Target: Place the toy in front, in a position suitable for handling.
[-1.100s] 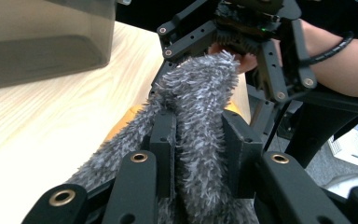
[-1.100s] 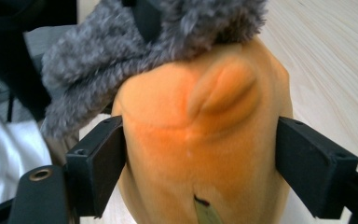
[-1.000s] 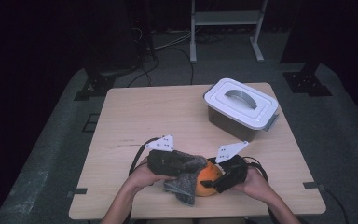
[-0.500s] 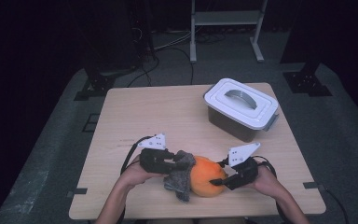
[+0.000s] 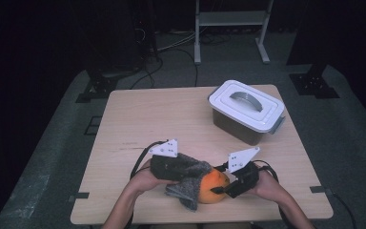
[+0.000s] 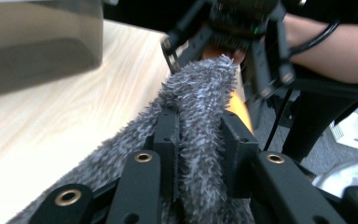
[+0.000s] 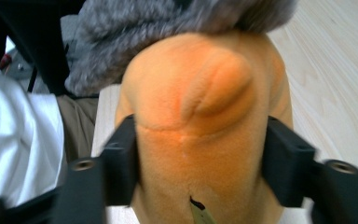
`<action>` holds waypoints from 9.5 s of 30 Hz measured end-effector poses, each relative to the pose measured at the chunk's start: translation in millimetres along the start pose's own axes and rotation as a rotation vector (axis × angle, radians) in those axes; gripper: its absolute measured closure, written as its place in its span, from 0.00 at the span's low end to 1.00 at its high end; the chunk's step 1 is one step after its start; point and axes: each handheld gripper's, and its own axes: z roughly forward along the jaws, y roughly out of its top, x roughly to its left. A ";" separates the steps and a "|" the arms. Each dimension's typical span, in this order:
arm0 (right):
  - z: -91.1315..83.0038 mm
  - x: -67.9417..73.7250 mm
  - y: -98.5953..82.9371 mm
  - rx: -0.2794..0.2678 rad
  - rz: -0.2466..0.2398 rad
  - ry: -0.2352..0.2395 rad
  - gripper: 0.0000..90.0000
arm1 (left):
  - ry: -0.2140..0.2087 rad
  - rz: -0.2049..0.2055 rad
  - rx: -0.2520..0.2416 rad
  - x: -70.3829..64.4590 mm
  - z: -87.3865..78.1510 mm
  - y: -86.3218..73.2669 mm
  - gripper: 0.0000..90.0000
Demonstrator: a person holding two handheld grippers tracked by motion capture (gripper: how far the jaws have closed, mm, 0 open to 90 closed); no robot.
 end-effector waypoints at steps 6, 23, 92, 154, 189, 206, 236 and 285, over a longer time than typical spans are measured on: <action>-0.4 8.5 5.3 0.028 0.087 -0.084 0.21 | 0.046 0.010 0.012 -0.8 -0.3 0.3 0.82; 4.8 -12.0 13.7 -0.060 -0.022 -0.011 0.53 | 0.081 0.005 -0.046 8.8 -24.9 13.8 0.85; 12.0 17.6 11.4 0.017 -0.084 -0.073 0.53 | -0.064 -0.047 0.006 8.1 -8.3 13.6 0.83; -39.5 -25.0 -29.8 -0.063 0.148 -0.197 0.56 | 0.323 -0.243 0.013 52.6 -128.9 -80.0 0.76; -32.7 -5.2 -7.2 -0.045 0.157 -0.150 0.38 | 0.281 -0.268 0.024 49.2 -78.3 -83.9 0.31; -45.8 -11.0 -1.1 -0.106 0.126 -0.128 0.52 | 0.259 -0.253 0.046 46.8 -73.0 -81.8 0.29; -38.8 -23.3 -10.5 -0.080 0.104 -0.018 0.42 | 0.242 -0.236 0.049 46.2 -69.8 -78.4 0.26; -36.8 -4.1 -8.9 -0.055 0.249 -0.128 0.50 | 0.232 -0.230 0.040 45.3 -69.8 -77.5 0.23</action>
